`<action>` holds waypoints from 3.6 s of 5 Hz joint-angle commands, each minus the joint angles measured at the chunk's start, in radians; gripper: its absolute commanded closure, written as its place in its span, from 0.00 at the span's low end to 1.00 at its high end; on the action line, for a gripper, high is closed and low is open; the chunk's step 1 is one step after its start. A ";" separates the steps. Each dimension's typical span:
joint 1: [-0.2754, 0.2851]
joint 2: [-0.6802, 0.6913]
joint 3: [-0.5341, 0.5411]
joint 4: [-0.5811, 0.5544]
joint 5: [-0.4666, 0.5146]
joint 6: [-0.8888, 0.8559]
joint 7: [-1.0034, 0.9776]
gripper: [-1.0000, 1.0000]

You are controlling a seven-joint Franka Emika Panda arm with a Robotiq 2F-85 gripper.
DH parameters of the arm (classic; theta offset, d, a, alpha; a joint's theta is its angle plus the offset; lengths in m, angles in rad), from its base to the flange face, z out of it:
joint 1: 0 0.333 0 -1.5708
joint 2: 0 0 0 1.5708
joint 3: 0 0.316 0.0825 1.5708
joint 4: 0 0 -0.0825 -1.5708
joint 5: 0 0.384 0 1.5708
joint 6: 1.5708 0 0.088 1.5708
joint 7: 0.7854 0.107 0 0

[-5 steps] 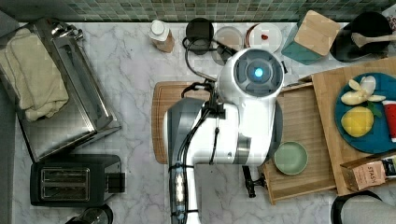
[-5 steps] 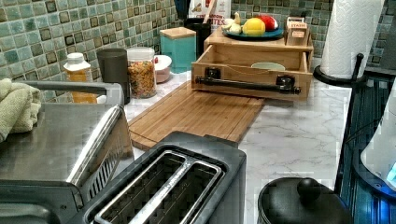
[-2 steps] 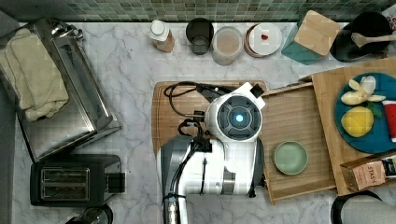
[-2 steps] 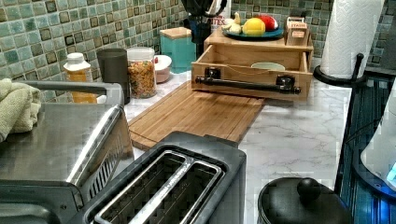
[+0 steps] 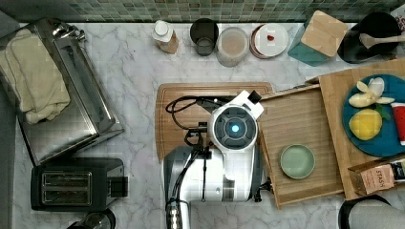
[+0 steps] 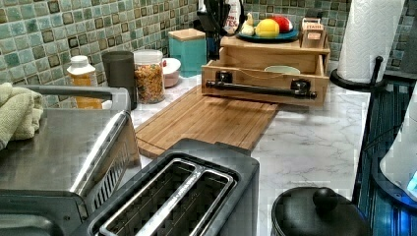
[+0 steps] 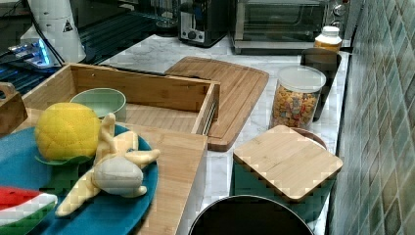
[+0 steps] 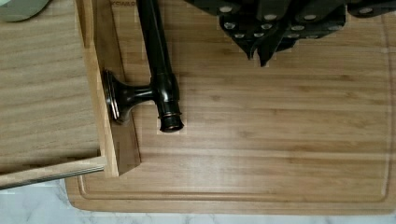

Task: Close the drawer.

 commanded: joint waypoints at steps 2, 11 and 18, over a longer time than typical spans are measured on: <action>-0.023 -0.021 -0.032 -0.187 -0.095 0.085 -0.237 1.00; -0.162 0.179 -0.254 -0.042 0.055 0.232 -0.673 1.00; -0.348 0.512 -0.360 0.384 0.333 0.346 -1.005 1.00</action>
